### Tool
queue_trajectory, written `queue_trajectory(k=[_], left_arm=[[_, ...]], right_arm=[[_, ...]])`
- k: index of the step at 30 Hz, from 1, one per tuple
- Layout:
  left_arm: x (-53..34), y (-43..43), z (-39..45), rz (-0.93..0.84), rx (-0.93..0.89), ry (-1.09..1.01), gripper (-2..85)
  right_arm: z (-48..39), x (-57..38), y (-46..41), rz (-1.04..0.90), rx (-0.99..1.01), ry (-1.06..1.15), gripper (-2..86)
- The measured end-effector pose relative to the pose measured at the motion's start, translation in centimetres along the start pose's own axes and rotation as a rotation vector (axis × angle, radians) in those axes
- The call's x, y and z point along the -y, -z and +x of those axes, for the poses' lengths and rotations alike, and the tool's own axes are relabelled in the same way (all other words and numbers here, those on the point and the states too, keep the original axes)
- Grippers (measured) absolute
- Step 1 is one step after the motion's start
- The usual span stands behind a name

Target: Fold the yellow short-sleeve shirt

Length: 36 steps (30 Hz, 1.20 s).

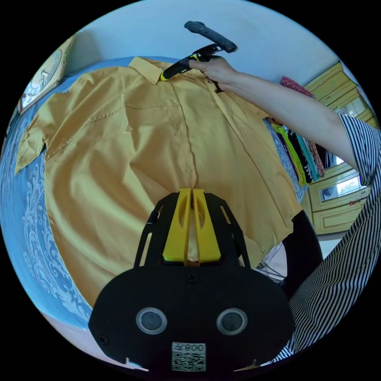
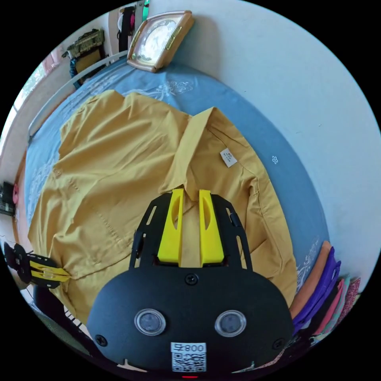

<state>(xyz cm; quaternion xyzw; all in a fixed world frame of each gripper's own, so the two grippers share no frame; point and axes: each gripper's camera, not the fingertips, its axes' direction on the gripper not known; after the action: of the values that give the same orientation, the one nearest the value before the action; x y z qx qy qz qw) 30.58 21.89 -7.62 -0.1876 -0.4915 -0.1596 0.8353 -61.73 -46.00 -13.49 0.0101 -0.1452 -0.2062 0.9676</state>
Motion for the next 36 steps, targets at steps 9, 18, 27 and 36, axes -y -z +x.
queue_trajectory(k=[9,18,27,36], left_arm=[[4.0,5.4,1.4,0.140,-0.155,-0.014,0.7],[8.6,6.4,1.5,0.069,-0.208,-0.006,2.1],[11.0,11.2,2.3,0.095,-0.235,-0.015,6.2],[12.9,17.1,3.2,0.120,-0.264,-0.011,7.1]], right_arm=[[3.9,2.7,2.4,0.091,0.000,-0.011,1.1],[7.4,4.9,-6.7,-0.070,0.023,-0.072,1.7],[12.2,1.9,-10.6,-0.011,0.135,-0.151,6.4],[19.0,-15.4,-7.3,0.179,0.339,-0.282,7.0]])
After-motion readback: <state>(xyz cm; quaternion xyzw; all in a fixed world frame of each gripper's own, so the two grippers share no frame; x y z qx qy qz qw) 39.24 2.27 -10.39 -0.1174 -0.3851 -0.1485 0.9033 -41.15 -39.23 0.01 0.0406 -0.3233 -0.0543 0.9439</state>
